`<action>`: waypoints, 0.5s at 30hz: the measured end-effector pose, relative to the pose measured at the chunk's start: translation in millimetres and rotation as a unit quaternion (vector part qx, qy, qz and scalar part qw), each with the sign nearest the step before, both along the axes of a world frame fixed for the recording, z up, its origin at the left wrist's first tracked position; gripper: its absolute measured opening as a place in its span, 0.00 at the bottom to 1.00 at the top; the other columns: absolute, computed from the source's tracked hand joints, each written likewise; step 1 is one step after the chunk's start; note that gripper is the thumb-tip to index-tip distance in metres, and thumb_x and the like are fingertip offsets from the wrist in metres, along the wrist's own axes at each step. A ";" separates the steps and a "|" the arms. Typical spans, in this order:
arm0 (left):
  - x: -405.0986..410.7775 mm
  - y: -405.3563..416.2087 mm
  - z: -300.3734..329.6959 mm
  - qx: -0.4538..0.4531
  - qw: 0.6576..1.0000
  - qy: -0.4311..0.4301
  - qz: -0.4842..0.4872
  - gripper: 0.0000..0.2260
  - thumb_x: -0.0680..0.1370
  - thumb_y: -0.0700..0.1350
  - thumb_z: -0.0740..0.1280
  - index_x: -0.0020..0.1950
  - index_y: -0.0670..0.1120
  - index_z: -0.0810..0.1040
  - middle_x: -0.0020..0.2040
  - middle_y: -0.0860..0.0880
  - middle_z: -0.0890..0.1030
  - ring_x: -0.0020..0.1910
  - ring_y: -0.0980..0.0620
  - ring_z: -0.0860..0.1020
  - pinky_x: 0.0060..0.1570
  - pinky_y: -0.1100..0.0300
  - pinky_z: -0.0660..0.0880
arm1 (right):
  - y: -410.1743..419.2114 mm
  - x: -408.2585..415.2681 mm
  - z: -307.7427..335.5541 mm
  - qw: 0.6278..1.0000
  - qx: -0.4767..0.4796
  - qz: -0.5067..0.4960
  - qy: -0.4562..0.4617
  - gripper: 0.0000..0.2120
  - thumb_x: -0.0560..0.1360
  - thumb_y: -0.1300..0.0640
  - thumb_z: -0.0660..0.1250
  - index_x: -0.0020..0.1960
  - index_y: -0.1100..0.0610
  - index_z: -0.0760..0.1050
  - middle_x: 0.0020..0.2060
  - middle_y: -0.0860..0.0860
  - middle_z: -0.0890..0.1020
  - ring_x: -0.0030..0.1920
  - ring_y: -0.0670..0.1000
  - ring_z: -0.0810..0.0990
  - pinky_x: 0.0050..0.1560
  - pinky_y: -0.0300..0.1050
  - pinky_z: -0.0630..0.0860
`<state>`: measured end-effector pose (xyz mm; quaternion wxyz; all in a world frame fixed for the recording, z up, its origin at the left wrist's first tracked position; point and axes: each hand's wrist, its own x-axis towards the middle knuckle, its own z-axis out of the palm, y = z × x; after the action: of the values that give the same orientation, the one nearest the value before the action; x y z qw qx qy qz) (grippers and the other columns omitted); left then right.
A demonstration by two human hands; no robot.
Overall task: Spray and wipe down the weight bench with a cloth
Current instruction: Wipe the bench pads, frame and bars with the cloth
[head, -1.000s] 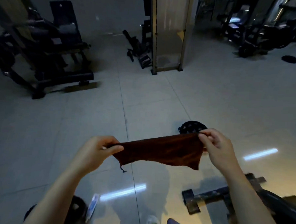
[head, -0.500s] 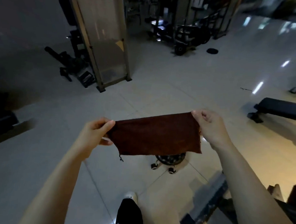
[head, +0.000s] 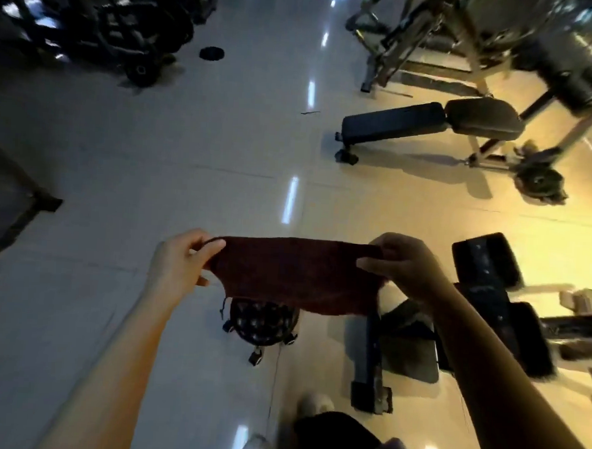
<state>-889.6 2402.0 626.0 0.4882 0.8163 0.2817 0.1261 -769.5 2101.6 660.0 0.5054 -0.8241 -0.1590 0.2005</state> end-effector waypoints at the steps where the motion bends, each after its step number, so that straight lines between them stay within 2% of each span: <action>1: 16.7 0.4 0.3 0.022 1.000 -0.004 -0.012 0.09 0.78 0.45 0.68 0.38 0.47 0.78 0.40 0.42 0.81 0.37 0.47 0.82 0.27 0.58 0.79 | -2.9 4.6 -2.9 0.999 -0.012 -0.026 -0.030 0.06 0.73 0.63 0.72 0.41 0.56 0.76 0.31 0.48 0.79 0.28 0.40 0.78 0.32 0.38 0.73; 4: 64.0 -1.4 -0.5 0.096 0.994 -0.003 -0.053 0.10 0.79 0.49 0.66 0.42 0.46 0.80 0.38 0.45 0.82 0.39 0.49 0.82 0.33 0.50 0.81 | -8.9 23.2 -12.8 0.985 -0.058 -0.102 -0.124 0.04 0.76 0.58 0.69 0.46 0.58 0.75 0.32 0.48 0.78 0.26 0.39 0.77 0.27 0.31 0.72; 6: 95.4 -2.9 -2.6 0.186 0.980 0.005 -0.071 0.15 0.80 0.52 0.63 0.43 0.43 0.81 0.37 0.45 0.82 0.38 0.46 0.80 0.38 0.49 0.78 | -7.6 40.3 -17.0 0.966 -0.099 -0.121 -0.205 0.07 0.77 0.56 0.67 0.46 0.60 0.76 0.29 0.46 0.76 0.23 0.42 0.76 0.26 0.31 0.71; 8: 128.0 -3.0 -3.4 0.210 0.975 -0.002 -0.070 0.17 0.81 0.52 0.62 0.44 0.41 0.81 0.37 0.46 0.82 0.37 0.46 0.79 0.40 0.51 0.76 | -4.5 64.2 -19.3 0.947 -0.122 -0.131 -0.268 0.11 0.78 0.54 0.66 0.45 0.62 0.77 0.27 0.48 0.77 0.23 0.43 0.75 0.24 0.32 0.69; 10: 160.8 -2.9 -2.2 0.163 0.984 -0.012 -0.069 0.16 0.82 0.50 0.61 0.45 0.41 0.81 0.38 0.49 0.81 0.37 0.51 0.78 0.38 0.55 0.76 | -5.1 94.8 -22.3 0.932 -0.137 -0.136 -0.307 0.16 0.79 0.50 0.62 0.45 0.63 0.78 0.28 0.51 0.77 0.25 0.49 0.74 0.25 0.35 0.66; 13: 210.9 -7.1 4.4 -0.014 0.995 -0.035 -0.087 0.12 0.82 0.47 0.61 0.45 0.45 0.80 0.43 0.51 0.82 0.41 0.57 0.81 0.30 0.62 0.78 | -14.1 148.1 -26.6 0.920 -0.143 -0.141 -0.336 0.26 0.77 0.41 0.53 0.42 0.61 0.77 0.26 0.49 0.74 0.24 0.51 0.73 0.27 0.35 0.62; 15: 244.5 -13.7 10.8 -0.107 0.989 -0.044 -0.096 0.11 0.82 0.44 0.61 0.44 0.44 0.80 0.43 0.48 0.83 0.40 0.56 0.83 0.35 0.63 0.80 | -25.7 184.3 -29.3 0.916 -0.144 -0.153 -0.341 0.26 0.78 0.41 0.51 0.38 0.59 0.75 0.23 0.49 0.72 0.22 0.52 0.73 0.26 0.35 0.60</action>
<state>-645.2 2388.3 636.8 0.5946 0.7762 0.1921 0.0838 -585.2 2075.9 630.7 0.3209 -0.9206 -0.1632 -0.1516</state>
